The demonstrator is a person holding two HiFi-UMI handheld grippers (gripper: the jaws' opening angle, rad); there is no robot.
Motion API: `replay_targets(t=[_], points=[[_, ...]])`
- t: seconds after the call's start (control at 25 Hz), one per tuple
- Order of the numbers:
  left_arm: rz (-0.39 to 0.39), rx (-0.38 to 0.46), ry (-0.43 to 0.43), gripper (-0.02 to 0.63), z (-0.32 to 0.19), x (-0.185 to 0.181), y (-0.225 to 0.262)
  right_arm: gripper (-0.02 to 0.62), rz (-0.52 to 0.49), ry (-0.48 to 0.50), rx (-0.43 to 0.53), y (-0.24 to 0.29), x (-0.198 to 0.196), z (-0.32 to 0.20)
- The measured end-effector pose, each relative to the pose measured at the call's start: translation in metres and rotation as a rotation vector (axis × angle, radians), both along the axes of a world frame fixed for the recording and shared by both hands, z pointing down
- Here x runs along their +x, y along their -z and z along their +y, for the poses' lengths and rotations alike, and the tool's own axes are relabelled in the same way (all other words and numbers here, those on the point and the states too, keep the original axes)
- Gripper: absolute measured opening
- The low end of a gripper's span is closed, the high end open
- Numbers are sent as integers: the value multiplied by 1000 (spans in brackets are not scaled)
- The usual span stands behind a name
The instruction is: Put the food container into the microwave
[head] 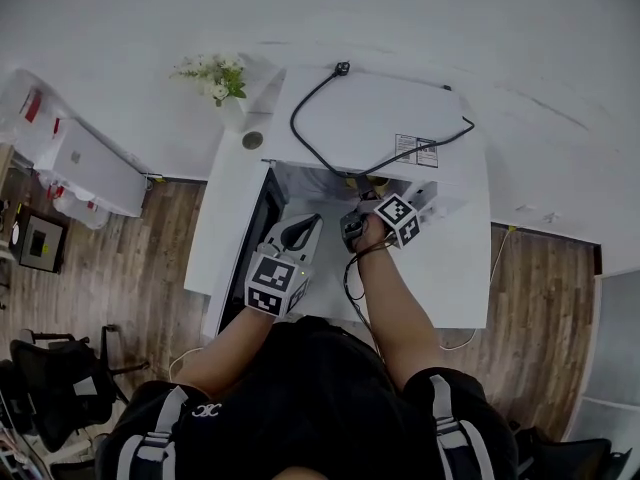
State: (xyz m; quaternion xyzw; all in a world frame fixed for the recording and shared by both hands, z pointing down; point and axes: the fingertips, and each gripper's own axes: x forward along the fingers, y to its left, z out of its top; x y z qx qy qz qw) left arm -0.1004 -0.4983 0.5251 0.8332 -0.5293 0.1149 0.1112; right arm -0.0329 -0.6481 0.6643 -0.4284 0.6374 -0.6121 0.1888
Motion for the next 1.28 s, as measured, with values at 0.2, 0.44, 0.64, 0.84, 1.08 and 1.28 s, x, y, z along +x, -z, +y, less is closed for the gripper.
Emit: replay_targets(t=[0.2, 0.44, 0.64, 0.84, 1.08, 1.28], points=[[-3, 5, 2, 2, 0, 3, 2, 322, -188, 191, 2, 5, -30, 16], [-5, 6, 12, 2, 1, 4, 3, 213, -130, 318, 58, 6, -44, 27], [-3, 5, 27, 2, 2, 2, 3, -1, -44, 288, 81, 5, -38, 25], [4, 8, 37, 2, 0, 5, 5, -2, -56, 299, 111, 14, -34, 27], [17, 25, 43, 2, 1, 19, 11, -2, 37, 371, 259, 47, -22, 50], [25, 40, 54, 2, 3, 34, 17, -3, 191, 404, 451, 94, 5, 85]])
